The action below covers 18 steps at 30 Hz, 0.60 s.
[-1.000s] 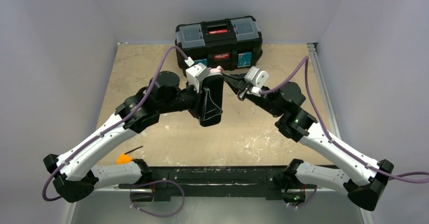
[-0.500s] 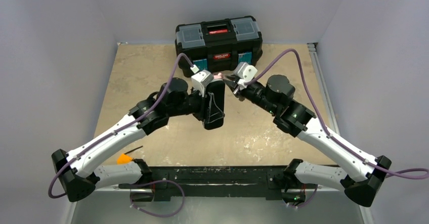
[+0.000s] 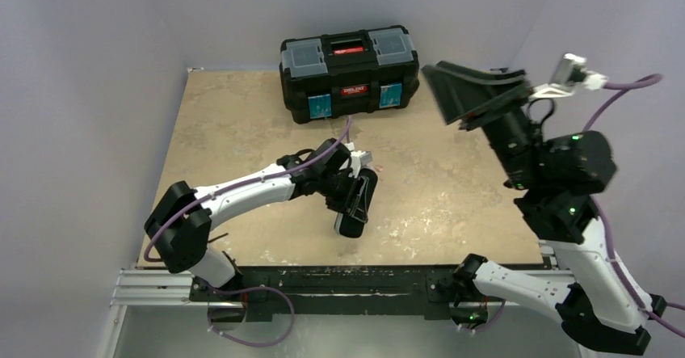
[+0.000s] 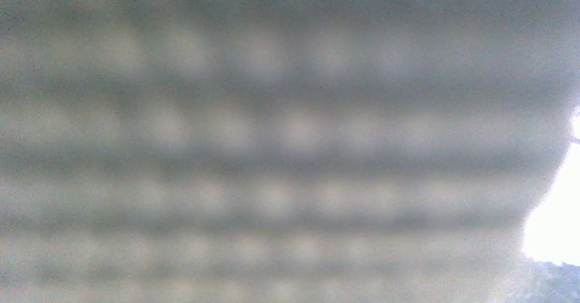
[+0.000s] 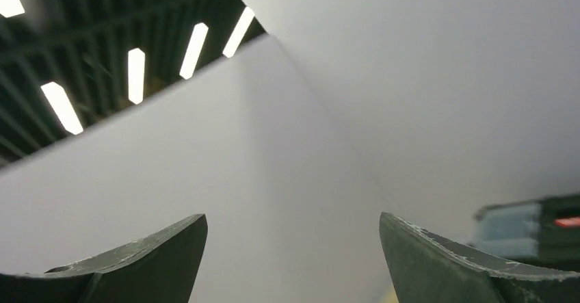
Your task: Put away the umbrella
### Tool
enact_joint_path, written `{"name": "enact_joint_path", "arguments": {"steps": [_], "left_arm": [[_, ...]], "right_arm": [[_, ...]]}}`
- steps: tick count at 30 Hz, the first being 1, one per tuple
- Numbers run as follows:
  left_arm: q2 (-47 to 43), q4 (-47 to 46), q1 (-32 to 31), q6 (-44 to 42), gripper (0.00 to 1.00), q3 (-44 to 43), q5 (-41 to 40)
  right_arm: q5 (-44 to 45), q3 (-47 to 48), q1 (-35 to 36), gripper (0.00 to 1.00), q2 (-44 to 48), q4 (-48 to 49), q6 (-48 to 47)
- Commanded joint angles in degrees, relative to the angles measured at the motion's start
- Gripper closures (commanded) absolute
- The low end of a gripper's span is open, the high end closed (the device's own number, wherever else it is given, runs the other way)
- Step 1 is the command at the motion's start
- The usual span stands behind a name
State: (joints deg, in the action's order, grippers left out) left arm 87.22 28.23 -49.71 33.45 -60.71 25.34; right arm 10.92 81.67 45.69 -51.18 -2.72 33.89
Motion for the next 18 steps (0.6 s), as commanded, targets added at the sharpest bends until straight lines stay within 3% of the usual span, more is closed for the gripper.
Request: {"name": "enact_joint_path", "arguments": {"steps": [1, 4, 6, 18], "left_arm": [[2.82, -9.4, 0.37, 3.53, 1.0, -4.59, 5.01], [5.08, -10.89, 0.62, 4.56, 1.0, -5.05, 5.02], [6.71, -11.55, 1.08, 5.13, 1.0, -5.64, 5.46], [12.61, -19.13, 6.6, 11.47, 0.98, -7.39, 11.95]], "right_arm": [[-1.22, 12.64, 0.1, 0.01, -5.05, -0.97, 19.01], [1.99, 25.08, 0.11, 0.01, -11.36, -14.0, 23.84], [3.74, 29.15, 0.14, 0.01, -13.84, -17.01, 24.54], [5.91, 23.5, 0.1, 0.01, -14.1, -9.66, 27.6]]}}
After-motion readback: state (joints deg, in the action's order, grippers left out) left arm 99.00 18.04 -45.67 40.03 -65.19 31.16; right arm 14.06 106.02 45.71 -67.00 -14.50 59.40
